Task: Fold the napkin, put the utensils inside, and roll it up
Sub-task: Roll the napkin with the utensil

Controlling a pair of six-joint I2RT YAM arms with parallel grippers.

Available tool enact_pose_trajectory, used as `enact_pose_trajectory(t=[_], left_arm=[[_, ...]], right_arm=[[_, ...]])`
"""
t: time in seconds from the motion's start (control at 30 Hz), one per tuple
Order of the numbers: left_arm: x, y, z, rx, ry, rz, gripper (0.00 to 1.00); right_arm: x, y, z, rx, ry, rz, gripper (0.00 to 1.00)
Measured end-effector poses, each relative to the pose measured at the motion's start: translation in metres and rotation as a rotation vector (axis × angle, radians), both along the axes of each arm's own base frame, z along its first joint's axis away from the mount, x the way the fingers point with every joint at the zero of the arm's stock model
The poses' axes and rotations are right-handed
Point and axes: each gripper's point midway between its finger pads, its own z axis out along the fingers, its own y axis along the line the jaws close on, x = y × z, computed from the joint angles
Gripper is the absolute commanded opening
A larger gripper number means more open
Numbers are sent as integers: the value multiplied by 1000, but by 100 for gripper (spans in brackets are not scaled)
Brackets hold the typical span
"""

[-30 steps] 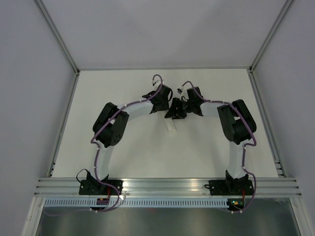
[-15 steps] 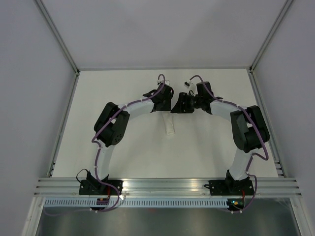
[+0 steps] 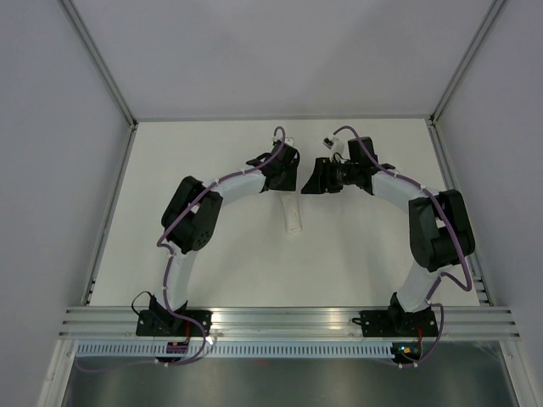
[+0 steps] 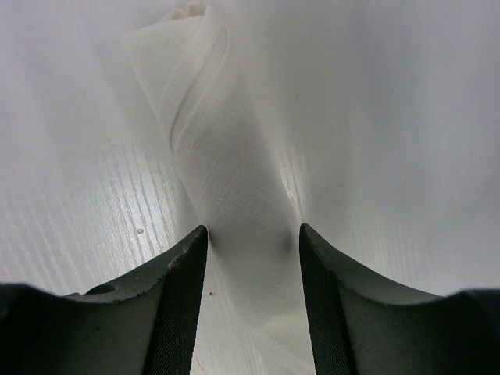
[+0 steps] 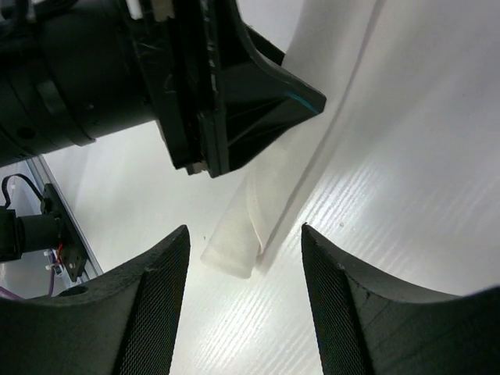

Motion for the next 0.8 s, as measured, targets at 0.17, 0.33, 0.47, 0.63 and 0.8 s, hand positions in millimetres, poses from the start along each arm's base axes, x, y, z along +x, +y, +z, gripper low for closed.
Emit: enact_pose_trajectory(t=[0.17, 0.33, 0.47, 0.63, 0.8], left_arm=[[1, -1, 17, -18, -26, -3, 56], [3, -3, 49, -52, -76, -10, 56], [-3, 3, 84, -85, -126, -12, 56], [-33, 30, 122, -116, -170, -6, 57], [-77, 73, 160, -160, -230, 7, 59]], right_arm=[[1, -11, 2, -8, -4, -10, 66], [4, -21, 16, -11, -38, -19, 68], [9, -32, 29, -20, -79, -35, 73], [14, -67, 50, -70, -159, -92, 76], [13, -109, 78, -136, -260, -153, 77]])
